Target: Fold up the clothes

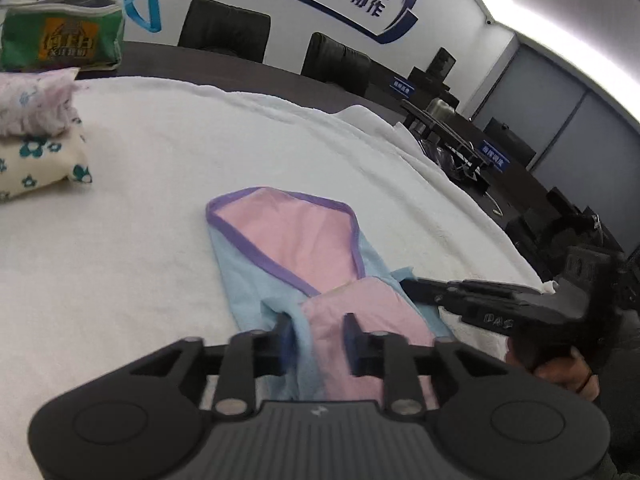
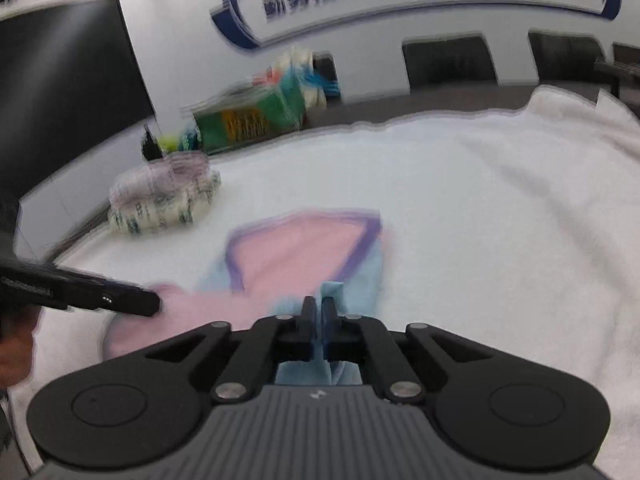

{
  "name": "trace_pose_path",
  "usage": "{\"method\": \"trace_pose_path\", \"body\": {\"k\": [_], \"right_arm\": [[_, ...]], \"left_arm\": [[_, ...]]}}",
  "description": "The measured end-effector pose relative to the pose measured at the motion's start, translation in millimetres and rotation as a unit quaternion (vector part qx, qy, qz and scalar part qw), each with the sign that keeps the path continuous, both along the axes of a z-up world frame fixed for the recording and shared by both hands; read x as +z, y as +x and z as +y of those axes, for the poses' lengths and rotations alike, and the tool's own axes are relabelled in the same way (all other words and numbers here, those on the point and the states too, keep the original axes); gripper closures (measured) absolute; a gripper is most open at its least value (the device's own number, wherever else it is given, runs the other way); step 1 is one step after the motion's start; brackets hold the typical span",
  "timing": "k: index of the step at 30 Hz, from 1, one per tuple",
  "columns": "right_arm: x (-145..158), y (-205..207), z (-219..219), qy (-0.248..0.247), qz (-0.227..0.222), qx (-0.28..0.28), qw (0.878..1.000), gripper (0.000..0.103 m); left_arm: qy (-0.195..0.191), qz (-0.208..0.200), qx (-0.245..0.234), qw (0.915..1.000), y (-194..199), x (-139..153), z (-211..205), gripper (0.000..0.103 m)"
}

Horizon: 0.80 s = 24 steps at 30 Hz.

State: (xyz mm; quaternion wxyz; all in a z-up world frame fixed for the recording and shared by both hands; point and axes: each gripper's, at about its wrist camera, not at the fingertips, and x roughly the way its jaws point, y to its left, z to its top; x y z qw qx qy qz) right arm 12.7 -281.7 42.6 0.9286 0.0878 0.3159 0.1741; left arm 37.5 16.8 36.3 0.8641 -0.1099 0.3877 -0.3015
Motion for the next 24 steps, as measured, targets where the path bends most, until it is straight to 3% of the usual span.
{"method": "trace_pose_path", "body": {"k": [2, 3, 4, 7, 9, 12, 14, 15, 17, 19, 24], "right_arm": [[-5.3, -1.0, 0.6, -0.009, -0.008, -0.005, 1.000, 0.099], [-4.6, -1.4, -0.9, -0.004, -0.010, -0.010, 1.000, 0.099], [-2.5, -2.3, -1.9, 0.001, -0.013, -0.012, 1.000, 0.099], [3.3, -5.2, -0.9, 0.005, -0.025, 0.002, 1.000, 0.099], [-0.8, -1.1, 7.2, -0.017, -0.013, 0.007, 1.000, 0.099], [-5.3, -0.2, 12.8, -0.053, -0.006, -0.005, 0.999, 0.099], [9.0, -13.6, 12.8, -0.068, -0.046, -0.022, 0.996, 0.098], [16.1, -22.1, 13.5, -0.075, -0.072, -0.022, 0.994, 0.097], [26.8, -36.9, 16.4, -0.067, -0.101, 0.010, 0.993, 0.097], [23.2, -35.3, 17.8, -0.067, -0.089, 0.018, 0.994, 0.097], [14.1, -31.4, 21.1, -0.066, -0.058, 0.037, 0.995, 0.098]], "left_arm": [[0.003, -0.001, 0.002, 1.0000, 9.3, -0.9, -1.4, 0.080], [0.005, 0.000, -0.004, 1.0000, 15.4, -3.0, -4.6, 0.087], [0.008, 0.002, -0.013, 0.9999, 20.8, -6.1, -8.3, 0.102], [0.037, -0.043, -0.007, 0.9984, 18.0, -11.3, -18.8, 0.101], [0.055, -0.054, 0.000, 0.9970, 15.5, -19.6, -23.6, 0.101], [0.043, -0.063, 0.023, 0.9969, 12.1, -25.7, -14.8, 0.088], [0.040, -0.060, 0.035, 0.9968, 7.4, -21.1, -1.2, 0.074], [0.042, -0.062, 0.034, 0.9966, 1.7, -16.4, 6.0, 0.073], [0.045, -0.068, 0.030, 0.9962, -10.9, -6.4, 20.5, 0.072], [0.045, -0.069, 0.037, 0.9959, -22.3, -3.2, 22.5, 0.073], [0.020, -0.029, 0.043, 0.9985, -37.3, -18.3, -1.8, 0.075]]}}
